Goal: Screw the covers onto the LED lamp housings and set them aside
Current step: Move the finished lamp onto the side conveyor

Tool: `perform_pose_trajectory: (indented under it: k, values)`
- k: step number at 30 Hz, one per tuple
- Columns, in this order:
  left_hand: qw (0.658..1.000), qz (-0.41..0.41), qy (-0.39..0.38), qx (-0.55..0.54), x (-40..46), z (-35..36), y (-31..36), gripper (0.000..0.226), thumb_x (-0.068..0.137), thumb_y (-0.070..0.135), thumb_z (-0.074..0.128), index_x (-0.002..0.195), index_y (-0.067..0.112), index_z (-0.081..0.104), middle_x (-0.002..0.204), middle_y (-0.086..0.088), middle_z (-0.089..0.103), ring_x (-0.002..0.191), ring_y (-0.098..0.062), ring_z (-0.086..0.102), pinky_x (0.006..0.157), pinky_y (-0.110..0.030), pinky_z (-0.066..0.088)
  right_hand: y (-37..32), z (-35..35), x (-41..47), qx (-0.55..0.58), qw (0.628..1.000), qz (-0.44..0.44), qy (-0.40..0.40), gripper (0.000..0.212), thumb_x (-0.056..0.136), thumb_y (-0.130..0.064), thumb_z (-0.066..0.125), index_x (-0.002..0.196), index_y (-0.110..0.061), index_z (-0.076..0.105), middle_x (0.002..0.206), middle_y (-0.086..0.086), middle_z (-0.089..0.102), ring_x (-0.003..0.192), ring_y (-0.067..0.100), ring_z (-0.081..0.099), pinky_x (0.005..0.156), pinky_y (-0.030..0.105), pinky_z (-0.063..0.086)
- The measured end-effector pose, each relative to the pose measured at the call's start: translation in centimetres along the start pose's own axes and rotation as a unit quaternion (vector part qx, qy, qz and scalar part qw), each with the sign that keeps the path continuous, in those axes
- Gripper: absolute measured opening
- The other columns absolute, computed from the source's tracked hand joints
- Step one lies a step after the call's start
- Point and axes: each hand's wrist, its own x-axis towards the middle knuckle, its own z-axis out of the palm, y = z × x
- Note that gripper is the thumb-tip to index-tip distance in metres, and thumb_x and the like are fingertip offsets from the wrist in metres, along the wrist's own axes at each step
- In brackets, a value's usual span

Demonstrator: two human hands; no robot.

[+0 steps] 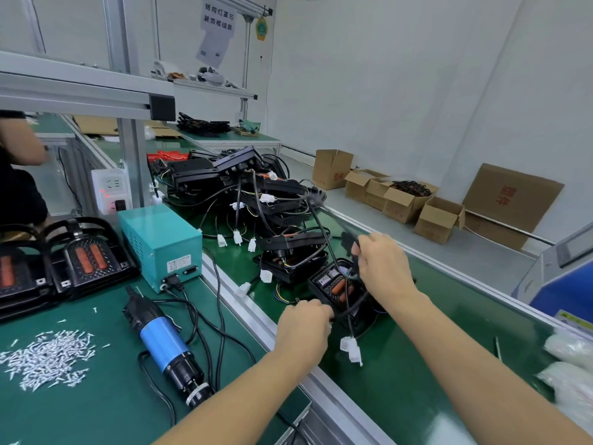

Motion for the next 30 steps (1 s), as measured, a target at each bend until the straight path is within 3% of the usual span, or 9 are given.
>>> perform_pose_trajectory:
  k: [4, 7, 10, 12, 16, 18, 21, 26, 30]
  values:
    - [0.998, -0.049, 0.035, -0.013, 0.2, -1.3, -1.4, 0.035, 0.097, 0.012, 0.038, 0.122, 0.024, 0.058, 0.111, 0.001, 0.062, 0.102, -0.023, 0.058, 0.080, -0.034, 0.047, -1.4, -0.7, 1.8, 0.038, 0.999, -0.029, -0.009, 0.015, 0.095, -0.014, 0.057, 0.106, -0.004, 0.057, 0.110, 0.012, 0.054, 0.100, 0.029, 0.052, 0.078, 0.035, 0.040]
    - [0.997, -0.075, 0.029, -0.007, -0.3, -1.6, -2.6, 0.038, 0.096, 0.008, 0.038, 0.124, 0.025, 0.057, 0.113, 0.001, 0.061, 0.103, -0.023, 0.057, 0.079, -0.033, 0.046, -1.2, 0.1, 2.6, -0.052, 0.992, 0.089, -0.071, 0.071, 0.082, -0.054, 0.069, 0.131, -0.009, 0.044, 0.132, 0.012, 0.043, 0.121, 0.029, 0.043, 0.096, 0.041, 0.041]
    - [0.996, -0.088, 0.012, 0.003, -0.9, -1.5, -3.4, 0.038, 0.095, 0.006, 0.038, 0.122, 0.024, 0.058, 0.114, 0.001, 0.061, 0.103, -0.022, 0.057, 0.078, -0.033, 0.045, -0.4, 1.1, 1.8, -0.058, 0.973, 0.190, -0.119, 0.089, 0.078, -0.063, 0.066, 0.142, -0.011, 0.032, 0.147, 0.013, 0.031, 0.136, 0.034, 0.030, 0.104, 0.054, 0.036]
    - [0.996, -0.090, 0.007, 0.004, -1.2, -1.5, -3.6, 0.038, 0.094, 0.006, 0.040, 0.122, 0.026, 0.058, 0.115, 0.003, 0.061, 0.105, -0.021, 0.056, 0.078, -0.032, 0.045, -0.1, 1.6, 1.2, -0.029, 0.971, 0.201, -0.129, 0.083, 0.080, -0.056, 0.068, 0.140, -0.010, 0.034, 0.148, 0.013, 0.029, 0.135, 0.034, 0.029, 0.099, 0.051, 0.040]
    - [0.998, -0.067, 0.000, -0.009, -1.5, -1.3, -3.1, 0.037, 0.096, 0.013, 0.042, 0.126, 0.031, 0.055, 0.121, 0.007, 0.058, 0.111, -0.019, 0.054, 0.082, -0.029, 0.042, 0.0, 1.7, 0.4, 0.026, 0.984, 0.150, -0.092, 0.043, 0.084, -0.010, 0.067, 0.123, -0.006, 0.049, 0.134, 0.013, 0.041, 0.117, 0.030, 0.043, 0.079, 0.034, 0.042]
    - [0.998, -0.054, -0.010, -0.002, -1.6, -1.3, -2.6, 0.036, 0.096, 0.012, 0.043, 0.124, 0.029, 0.056, 0.118, 0.005, 0.059, 0.110, -0.021, 0.055, 0.082, -0.029, 0.043, 0.2, 1.7, -0.6, 0.008, 0.988, 0.127, -0.086, 0.026, 0.084, -0.003, 0.065, 0.105, -0.008, 0.052, 0.125, 0.012, 0.047, 0.112, 0.029, 0.045, 0.076, 0.030, 0.038]
    - [0.999, -0.047, -0.015, 0.010, -1.9, -1.2, -2.8, 0.034, 0.096, 0.011, 0.043, 0.121, 0.028, 0.058, 0.115, 0.004, 0.059, 0.109, -0.020, 0.054, 0.081, -0.030, 0.043, 0.5, 2.3, -2.9, 0.009, 0.993, 0.098, -0.066, 0.025, 0.081, 0.003, 0.063, 0.087, -0.011, 0.043, 0.117, 0.009, 0.052, 0.107, 0.025, 0.043, 0.074, 0.025, 0.029]
    - [0.998, -0.031, -0.018, 0.047, -2.4, -0.7, -3.8, 0.037, 0.095, 0.008, 0.041, 0.120, 0.030, 0.058, 0.116, 0.005, 0.057, 0.109, -0.019, 0.050, 0.076, -0.028, 0.036, 1.7, 3.5, -6.9, 0.041, 0.991, 0.104, -0.079, 0.026, 0.082, -0.008, 0.059, 0.107, -0.013, 0.059, 0.114, -0.001, 0.057, 0.111, 0.020, 0.046, 0.079, 0.026, 0.036]
    - [0.997, -0.030, -0.009, 0.066, -2.3, -0.4, -4.3, 0.043, 0.092, 0.002, 0.043, 0.120, 0.030, 0.059, 0.117, 0.006, 0.058, 0.108, -0.019, 0.049, 0.074, -0.026, 0.029, 2.3, 3.8, -7.7, 0.119, 0.984, 0.105, -0.081, 0.046, 0.086, -0.022, 0.065, 0.131, -0.019, 0.054, 0.134, -0.002, 0.052, 0.129, 0.021, 0.041, 0.111, 0.039, 0.028]
